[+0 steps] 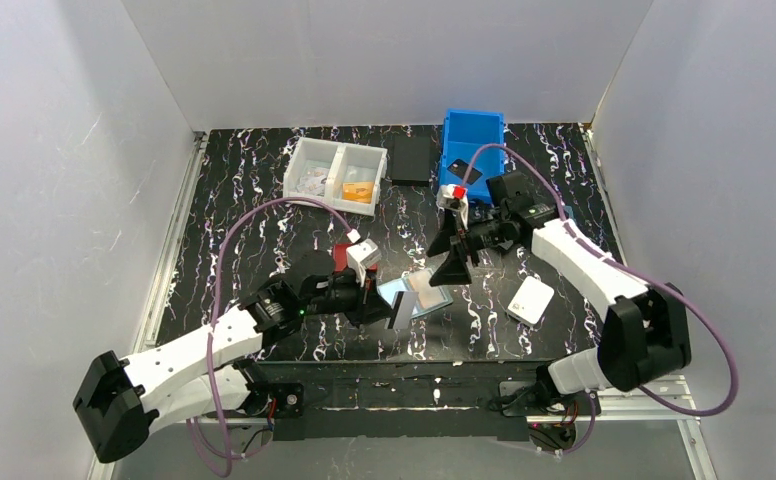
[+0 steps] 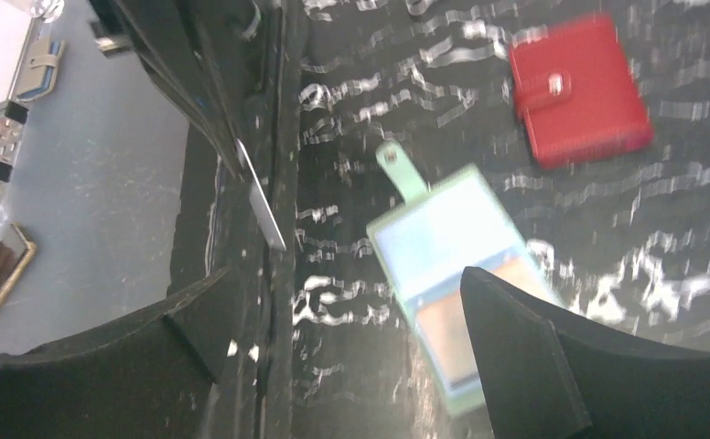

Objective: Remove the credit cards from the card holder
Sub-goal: Remove the credit card from the card holder.

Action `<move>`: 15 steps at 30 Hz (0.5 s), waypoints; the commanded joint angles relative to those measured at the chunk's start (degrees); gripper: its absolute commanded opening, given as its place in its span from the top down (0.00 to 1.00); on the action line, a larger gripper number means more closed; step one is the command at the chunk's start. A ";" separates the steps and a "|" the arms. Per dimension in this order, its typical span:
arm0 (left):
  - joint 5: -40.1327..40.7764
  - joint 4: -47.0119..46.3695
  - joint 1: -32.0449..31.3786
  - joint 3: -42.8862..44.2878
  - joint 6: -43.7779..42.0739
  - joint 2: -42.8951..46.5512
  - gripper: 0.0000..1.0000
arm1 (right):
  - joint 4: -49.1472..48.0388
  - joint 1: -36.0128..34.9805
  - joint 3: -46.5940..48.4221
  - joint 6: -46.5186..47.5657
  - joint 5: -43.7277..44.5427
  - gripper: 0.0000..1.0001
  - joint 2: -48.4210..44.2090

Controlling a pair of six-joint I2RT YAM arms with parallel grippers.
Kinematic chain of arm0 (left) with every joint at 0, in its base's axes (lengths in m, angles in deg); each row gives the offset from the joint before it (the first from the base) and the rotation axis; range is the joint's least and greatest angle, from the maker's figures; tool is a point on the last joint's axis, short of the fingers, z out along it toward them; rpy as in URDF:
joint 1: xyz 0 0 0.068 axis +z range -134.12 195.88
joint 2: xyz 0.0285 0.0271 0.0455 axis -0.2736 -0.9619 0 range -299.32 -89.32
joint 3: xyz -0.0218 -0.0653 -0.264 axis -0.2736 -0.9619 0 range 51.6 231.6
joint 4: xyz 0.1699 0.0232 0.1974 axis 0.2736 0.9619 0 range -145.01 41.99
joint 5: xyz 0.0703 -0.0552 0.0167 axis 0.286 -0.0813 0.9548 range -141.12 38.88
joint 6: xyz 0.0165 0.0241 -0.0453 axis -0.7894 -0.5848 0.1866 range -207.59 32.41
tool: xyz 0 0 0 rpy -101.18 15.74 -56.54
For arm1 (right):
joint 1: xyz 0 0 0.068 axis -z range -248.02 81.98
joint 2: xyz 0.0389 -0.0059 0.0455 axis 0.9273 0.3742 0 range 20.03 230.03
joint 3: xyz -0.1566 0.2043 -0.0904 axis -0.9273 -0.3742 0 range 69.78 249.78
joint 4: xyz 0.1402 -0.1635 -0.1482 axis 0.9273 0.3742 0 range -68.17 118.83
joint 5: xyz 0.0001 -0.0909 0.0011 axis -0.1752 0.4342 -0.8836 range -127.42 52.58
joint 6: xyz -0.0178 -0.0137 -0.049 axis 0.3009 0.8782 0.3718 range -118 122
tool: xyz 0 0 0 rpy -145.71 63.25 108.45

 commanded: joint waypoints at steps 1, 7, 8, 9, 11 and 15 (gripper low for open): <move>-0.42 -0.27 -0.31 0.20 -0.83 1.94 1.00 | -8.49 -7.79 -1.69 -1.95 -1.90 0.02 -2.14; -2.16 -0.37 -0.34 2.92 -2.25 -0.81 1.00 | -13.64 -11.93 -5.40 -2.44 -1.36 0.02 -6.20; -2.26 -0.40 -0.32 3.29 -2.39 -1.29 1.00 | -13.69 -11.96 -5.51 -2.34 -1.20 0.03 -6.42; -2.35 -0.48 -0.30 3.59 -2.48 -1.69 1.00 | -13.28 -11.96 -5.44 -2.18 -1.12 0.04 -6.45; -2.57 -0.67 -0.32 4.03 -2.61 -2.44 1.00 | -12.00 -12.04 -5.13 -1.52 -1.20 0.09 -6.27; -2.71 -0.72 -0.39 4.55 -2.84 -3.18 1.00 | -9.85 -12.08 -4.58 0.07 -1.19 0.23 -5.62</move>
